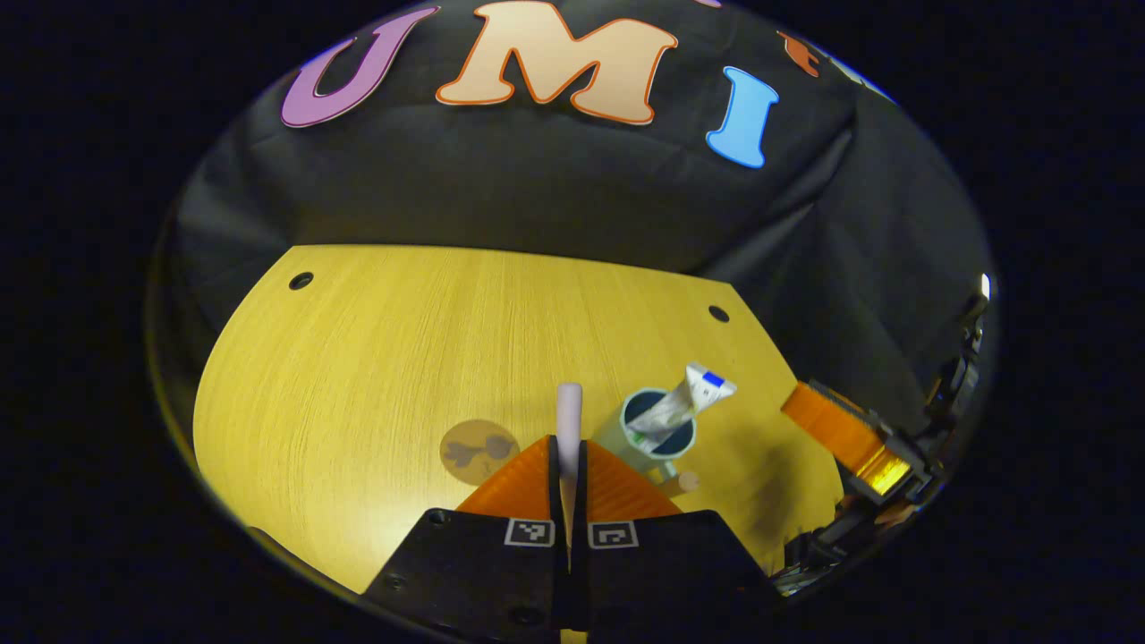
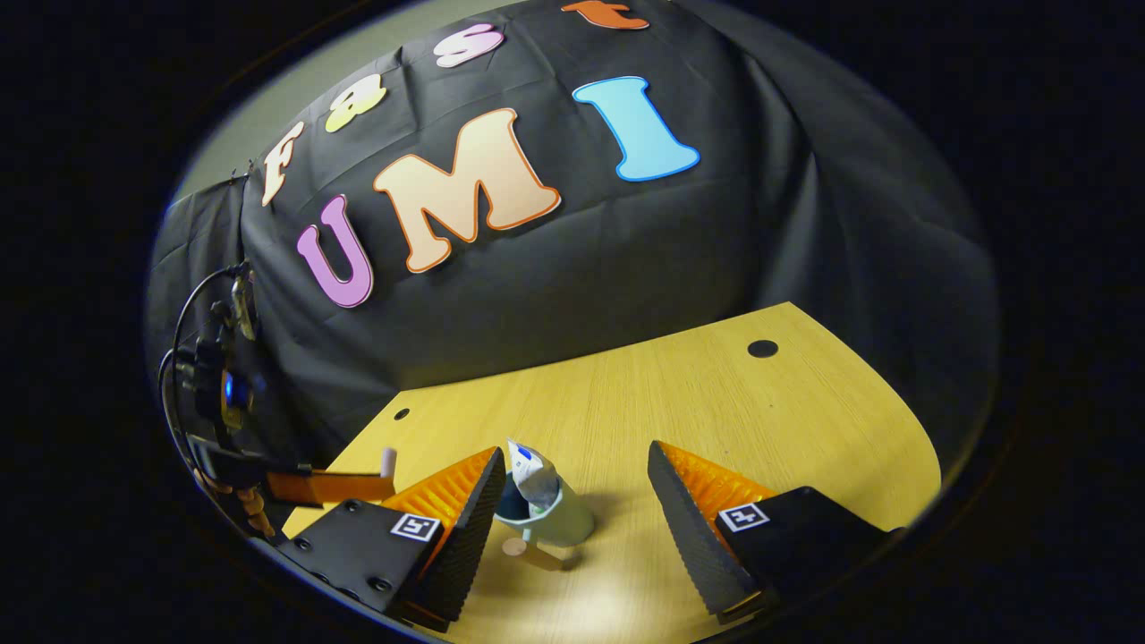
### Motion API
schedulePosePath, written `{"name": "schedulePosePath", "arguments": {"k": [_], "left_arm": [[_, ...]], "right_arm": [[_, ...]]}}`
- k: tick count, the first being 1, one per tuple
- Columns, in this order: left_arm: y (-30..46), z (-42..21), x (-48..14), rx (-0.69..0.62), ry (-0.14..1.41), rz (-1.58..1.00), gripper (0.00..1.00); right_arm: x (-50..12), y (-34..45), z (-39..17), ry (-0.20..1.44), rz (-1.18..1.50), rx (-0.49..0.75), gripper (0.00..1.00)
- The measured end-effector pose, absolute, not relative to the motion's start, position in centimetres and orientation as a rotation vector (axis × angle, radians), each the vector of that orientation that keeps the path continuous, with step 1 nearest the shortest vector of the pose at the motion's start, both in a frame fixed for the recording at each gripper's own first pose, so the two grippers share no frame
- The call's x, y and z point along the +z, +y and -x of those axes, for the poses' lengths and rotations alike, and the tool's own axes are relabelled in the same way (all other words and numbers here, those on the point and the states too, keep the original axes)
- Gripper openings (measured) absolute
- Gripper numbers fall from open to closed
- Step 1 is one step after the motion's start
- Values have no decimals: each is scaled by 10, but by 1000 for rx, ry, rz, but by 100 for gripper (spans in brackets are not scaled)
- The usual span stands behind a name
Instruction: Put the toothbrush and toothpaste on the desktop into the cup, then pick up the cup and place it on the coaster on the desktop.
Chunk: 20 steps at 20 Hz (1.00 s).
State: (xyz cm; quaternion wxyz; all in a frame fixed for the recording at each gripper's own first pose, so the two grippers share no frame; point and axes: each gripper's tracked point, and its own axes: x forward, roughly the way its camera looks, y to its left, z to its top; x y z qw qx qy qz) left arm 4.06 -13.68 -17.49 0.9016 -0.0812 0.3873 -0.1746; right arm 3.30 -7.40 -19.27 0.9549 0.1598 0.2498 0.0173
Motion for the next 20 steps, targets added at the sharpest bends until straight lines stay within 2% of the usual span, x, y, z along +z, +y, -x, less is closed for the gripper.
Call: {"name": "schedulePosePath", "arguments": {"k": [9, 20], "left_arm": [[-202, -109, -152, -422, 645, 237, 0], [-222, -132, -167, -385, 612, 317, 0]], "right_arm": [[-194, -109, 4, 536, -314, -37, 97], [-202, -141, 18, 564, -320, -100, 97]]}}
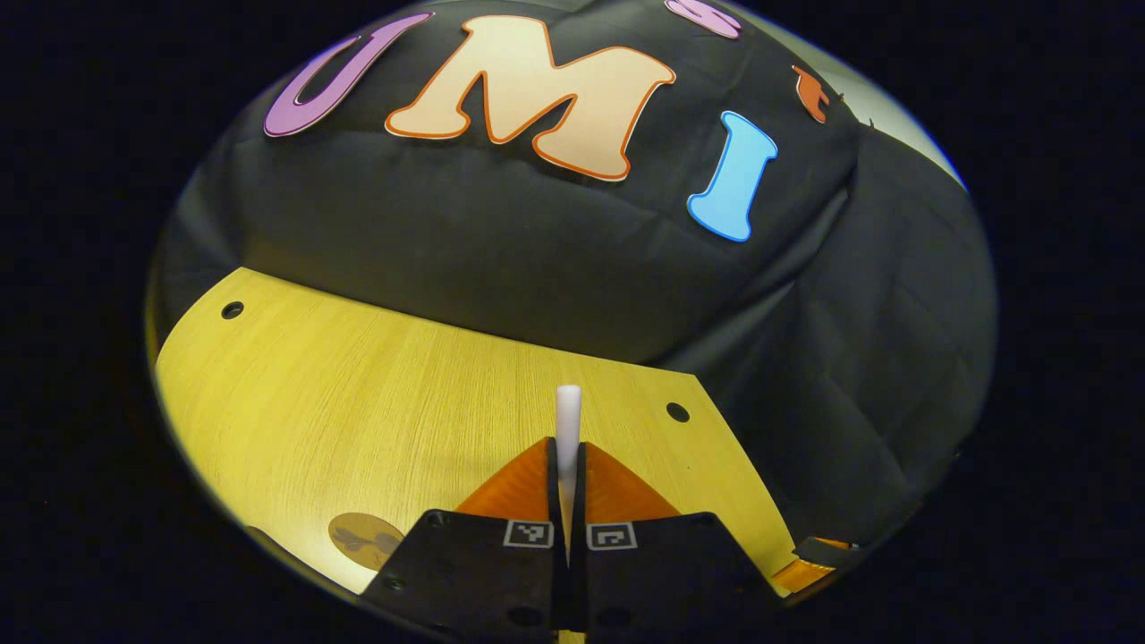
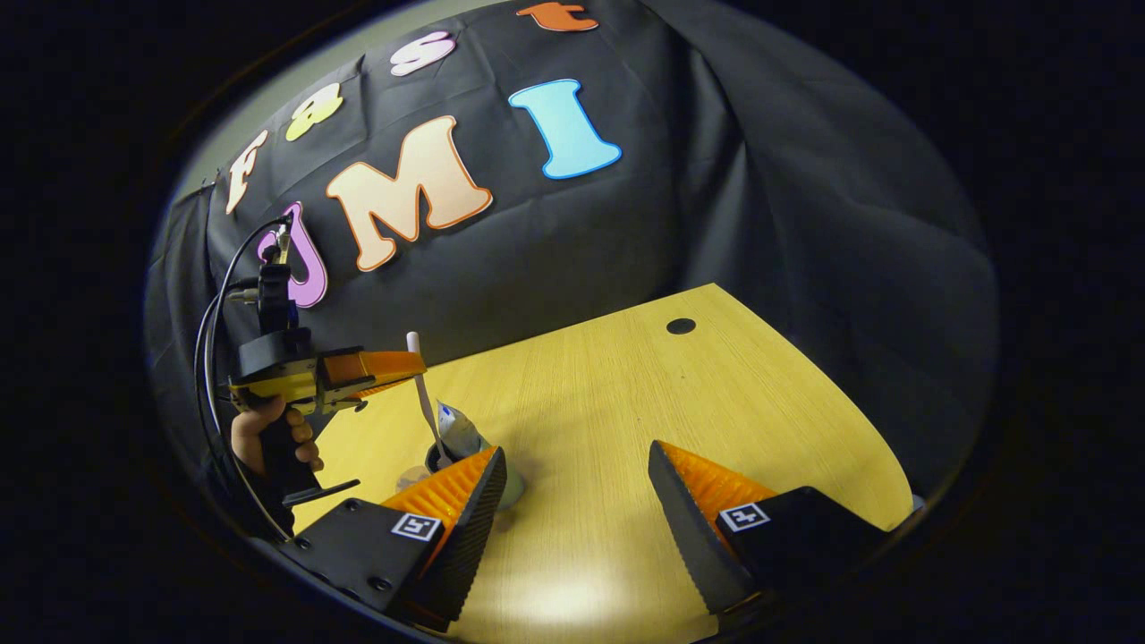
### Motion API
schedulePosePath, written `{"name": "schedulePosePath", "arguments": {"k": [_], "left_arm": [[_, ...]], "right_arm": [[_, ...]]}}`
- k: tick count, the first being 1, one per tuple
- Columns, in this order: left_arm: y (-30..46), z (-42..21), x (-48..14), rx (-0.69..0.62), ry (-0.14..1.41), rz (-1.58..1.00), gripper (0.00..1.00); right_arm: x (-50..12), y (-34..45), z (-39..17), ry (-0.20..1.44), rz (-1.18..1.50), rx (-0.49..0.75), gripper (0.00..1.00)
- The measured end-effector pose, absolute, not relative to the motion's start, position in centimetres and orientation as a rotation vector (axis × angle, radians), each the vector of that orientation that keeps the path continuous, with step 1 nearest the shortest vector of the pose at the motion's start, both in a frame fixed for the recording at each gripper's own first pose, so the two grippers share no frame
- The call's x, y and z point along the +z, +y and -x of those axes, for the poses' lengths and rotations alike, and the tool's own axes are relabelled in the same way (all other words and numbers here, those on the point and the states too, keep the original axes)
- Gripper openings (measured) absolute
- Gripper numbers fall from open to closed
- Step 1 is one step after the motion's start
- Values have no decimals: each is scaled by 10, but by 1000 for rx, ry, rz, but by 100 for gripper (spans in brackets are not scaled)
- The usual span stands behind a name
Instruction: Put the toothbrush and toothpaste on the desktop into the cup, then pick up the cup and place it on the coaster on the desktop.
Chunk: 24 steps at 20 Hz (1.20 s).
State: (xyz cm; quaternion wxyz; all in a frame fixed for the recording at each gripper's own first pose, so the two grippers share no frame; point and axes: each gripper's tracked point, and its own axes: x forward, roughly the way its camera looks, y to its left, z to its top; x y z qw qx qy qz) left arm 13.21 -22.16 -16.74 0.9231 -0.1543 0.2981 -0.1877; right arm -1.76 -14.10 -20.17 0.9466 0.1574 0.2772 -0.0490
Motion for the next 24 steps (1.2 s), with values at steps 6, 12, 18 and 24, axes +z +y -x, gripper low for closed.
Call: {"name": "schedulePosePath", "arguments": {"k": [6, 12, 18, 24], "left_arm": [[-218, -121, -170, -371, 597, 267, 0], [-218, -101, -173, -369, 611, 250, 3], [-213, -68, -181, -369, 639, 263, 11], [-167, -60, -175, -306, 557, 149, 95]], "right_arm": [[-207, -134, 11, 583, -338, -73, 97], [-208, -122, -3, 586, -356, -16, 97], [-216, -99, -8, 621, -336, 75, 97], [-220, -63, -16, 670, -310, 128, 98]]}}
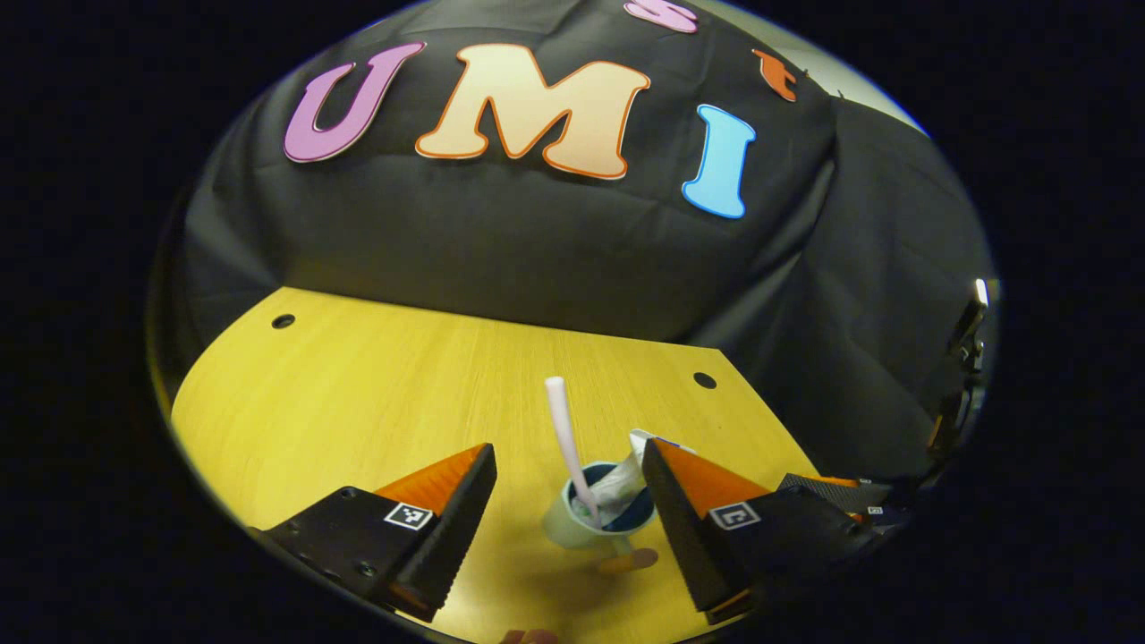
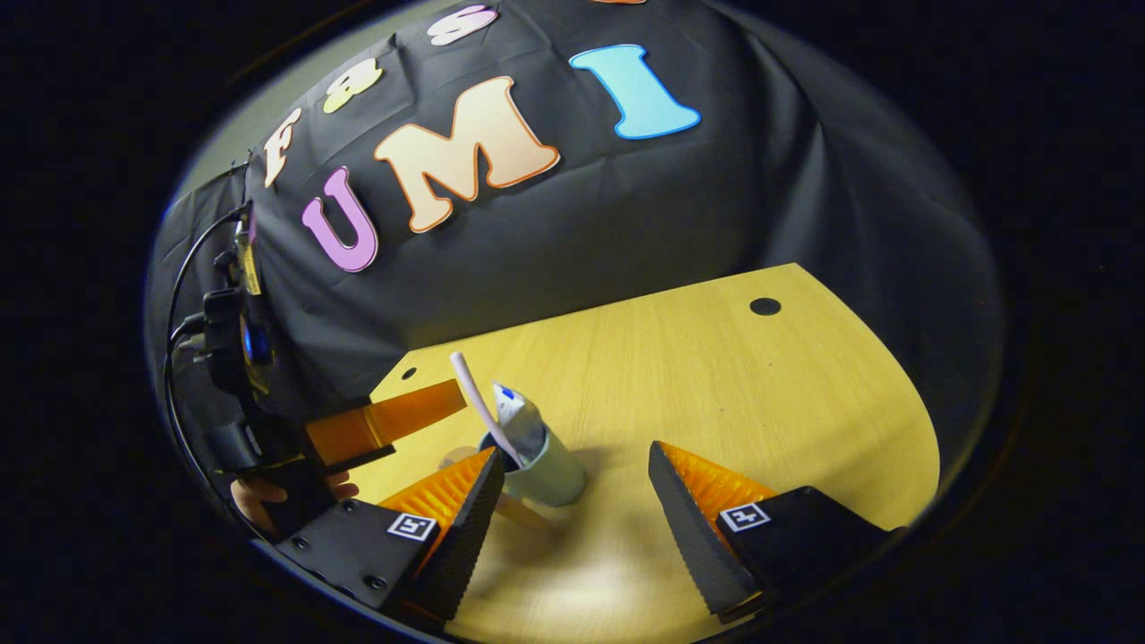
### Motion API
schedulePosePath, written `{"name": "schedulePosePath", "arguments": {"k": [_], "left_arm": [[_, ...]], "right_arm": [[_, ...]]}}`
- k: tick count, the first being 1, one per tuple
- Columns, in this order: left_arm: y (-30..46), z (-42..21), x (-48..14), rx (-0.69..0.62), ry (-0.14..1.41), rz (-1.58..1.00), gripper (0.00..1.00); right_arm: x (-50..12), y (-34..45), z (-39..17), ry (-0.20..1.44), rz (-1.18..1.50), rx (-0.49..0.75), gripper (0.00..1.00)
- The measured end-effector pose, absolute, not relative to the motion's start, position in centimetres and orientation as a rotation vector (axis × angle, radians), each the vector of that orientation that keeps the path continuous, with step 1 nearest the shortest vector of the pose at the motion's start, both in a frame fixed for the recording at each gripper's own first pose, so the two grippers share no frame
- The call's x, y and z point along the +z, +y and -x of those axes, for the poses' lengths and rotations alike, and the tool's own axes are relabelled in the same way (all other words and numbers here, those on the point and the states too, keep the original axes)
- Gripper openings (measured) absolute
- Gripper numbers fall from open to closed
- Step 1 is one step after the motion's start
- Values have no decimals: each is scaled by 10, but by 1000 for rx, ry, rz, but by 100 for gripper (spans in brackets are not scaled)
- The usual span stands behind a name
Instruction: Put the toothbrush and toothpaste on the desktop into the cup, then pick up the cup and place it on the coaster on the desktop.
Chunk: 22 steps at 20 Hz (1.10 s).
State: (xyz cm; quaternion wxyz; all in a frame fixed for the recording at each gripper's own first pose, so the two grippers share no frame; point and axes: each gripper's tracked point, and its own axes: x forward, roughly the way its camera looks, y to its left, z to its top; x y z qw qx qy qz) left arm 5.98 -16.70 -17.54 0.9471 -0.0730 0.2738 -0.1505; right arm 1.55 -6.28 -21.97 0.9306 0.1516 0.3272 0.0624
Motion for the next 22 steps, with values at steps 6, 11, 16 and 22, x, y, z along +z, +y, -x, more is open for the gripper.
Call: {"name": "schedulePosePath", "arguments": {"k": [6, 11, 16, 22], "left_arm": [[-88, -53, -180, -220, 565, 83, 96], [-18, -47, -181, -137, 569, 58, 96], [43, -34, -186, -45, 581, 46, 96], [94, -17, -192, 37, 591, 44, 96]], "right_arm": [[-236, -15, -23, 791, -250, 145, 99], [-268, 6, -19, 976, -155, 151, 94], [-298, 13, -18, 1121, -60, 150, 99], [-324, 18, -20, 1273, 26, 151, 95]]}}
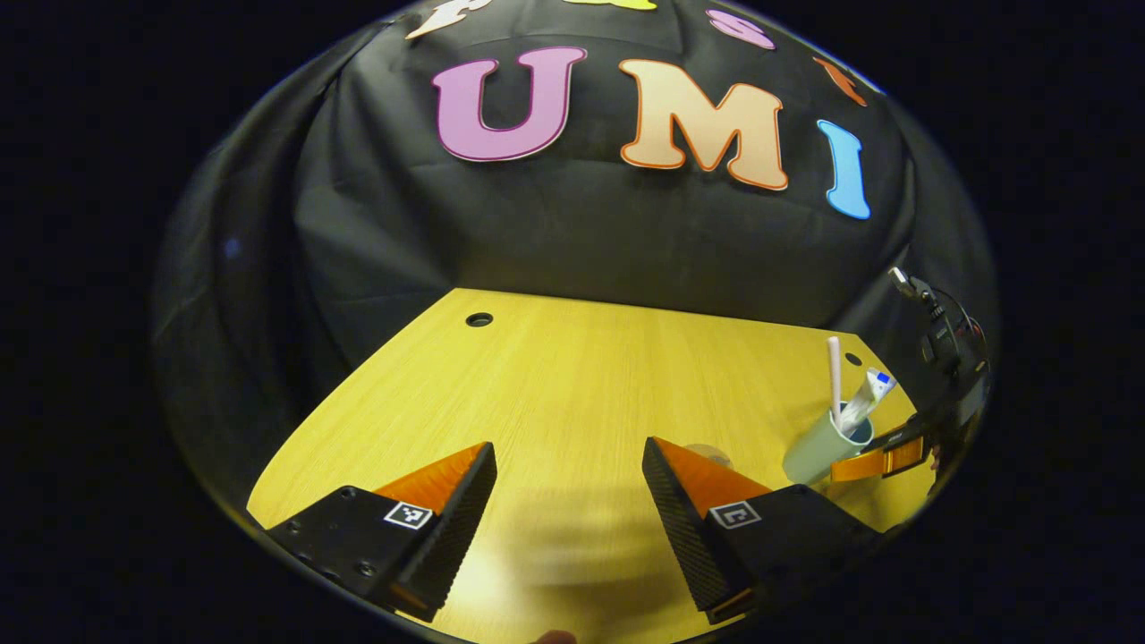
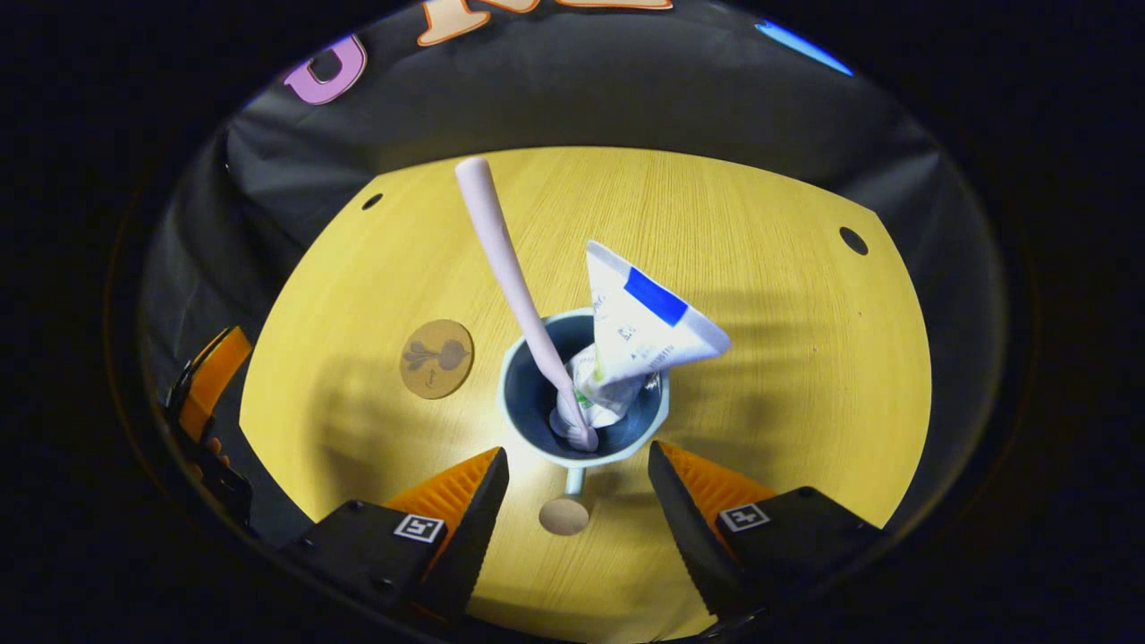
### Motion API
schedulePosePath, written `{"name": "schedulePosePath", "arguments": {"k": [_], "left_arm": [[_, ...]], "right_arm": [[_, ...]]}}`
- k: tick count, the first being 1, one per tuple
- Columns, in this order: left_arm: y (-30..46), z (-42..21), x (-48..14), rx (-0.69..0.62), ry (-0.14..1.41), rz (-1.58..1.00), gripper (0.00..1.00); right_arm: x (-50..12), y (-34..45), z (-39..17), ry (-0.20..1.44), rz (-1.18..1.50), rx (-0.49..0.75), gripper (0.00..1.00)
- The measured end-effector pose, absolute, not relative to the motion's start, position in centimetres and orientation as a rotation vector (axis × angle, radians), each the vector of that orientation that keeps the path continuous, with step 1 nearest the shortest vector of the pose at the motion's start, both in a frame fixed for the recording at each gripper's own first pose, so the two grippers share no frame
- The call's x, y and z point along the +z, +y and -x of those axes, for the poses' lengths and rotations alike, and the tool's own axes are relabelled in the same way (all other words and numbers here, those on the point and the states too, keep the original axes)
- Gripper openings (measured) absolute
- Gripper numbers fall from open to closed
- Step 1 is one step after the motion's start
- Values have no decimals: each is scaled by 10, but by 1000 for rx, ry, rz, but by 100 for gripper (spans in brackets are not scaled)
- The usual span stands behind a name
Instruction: Put the toothbrush and toothpaste on the desktop into the cup, then pick up the cup and place it on the coaster on the desktop.
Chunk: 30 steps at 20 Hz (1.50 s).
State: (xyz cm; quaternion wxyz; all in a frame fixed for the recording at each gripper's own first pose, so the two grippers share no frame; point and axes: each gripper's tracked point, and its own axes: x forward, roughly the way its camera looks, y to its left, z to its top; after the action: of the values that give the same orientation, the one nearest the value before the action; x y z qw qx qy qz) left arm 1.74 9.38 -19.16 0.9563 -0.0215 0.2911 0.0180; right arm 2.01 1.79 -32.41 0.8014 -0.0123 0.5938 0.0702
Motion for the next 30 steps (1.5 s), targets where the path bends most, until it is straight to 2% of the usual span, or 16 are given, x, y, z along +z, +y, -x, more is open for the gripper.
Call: {"name": "schedulePosePath", "arguments": {"k": [1, 2, 4, 9, 10, 11, 14, 18, 20, 21, 28, 29, 30], "left_arm": [[100, -15, -194, 48, 595, 47, 96], [106, -13, -197, 58, 601, 53, 96], [116, -11, -200, 80, 606, 70, 96], [136, -5, -208, 104, 616, 100, 96], [140, -4, -209, 107, 617, 105, 96], [144, -3, -212, 113, 620, 113, 96], [155, 0, -216, 129, 629, 133, 96], [169, 1, -223, 142, 636, 141, 96], [173, 1, -222, 138, 634, 138, 96], [175, 0, -221, 134, 633, 135, 96], [182, -6, -221, 97, 632, 118, 96], [185, -8, -221, 94, 632, 114, 95], [188, -8, -221, 91, 631, 112, 96]], "right_arm": [[-327, 16, -22, 1286, 49, 138, 85], [-329, 13, -24, 1293, 76, 133, 87], [-333, 11, -23, 1315, 105, 123, 80], [-345, 8, -20, 1392, 161, 123, 72], [-346, 7, -18, 1407, 172, 126, 68], [-349, 6, -16, 1427, 180, 123, 63], [-354, 7, -13, 1450, 196, 122, 32], [-353, 8, -13, 1443, 206, 131, 29], [-353, 11, -15, 1422, 206, 127, 24], [-351, 15, -18, 1408, 205, 129, 27], [-340, 53, -20, 1363, 148, 199, 28], [-336, 54, -19, 1359, 135, 209, 24], [-333, 49, -19, 1355, 124, 218, 27]]}}
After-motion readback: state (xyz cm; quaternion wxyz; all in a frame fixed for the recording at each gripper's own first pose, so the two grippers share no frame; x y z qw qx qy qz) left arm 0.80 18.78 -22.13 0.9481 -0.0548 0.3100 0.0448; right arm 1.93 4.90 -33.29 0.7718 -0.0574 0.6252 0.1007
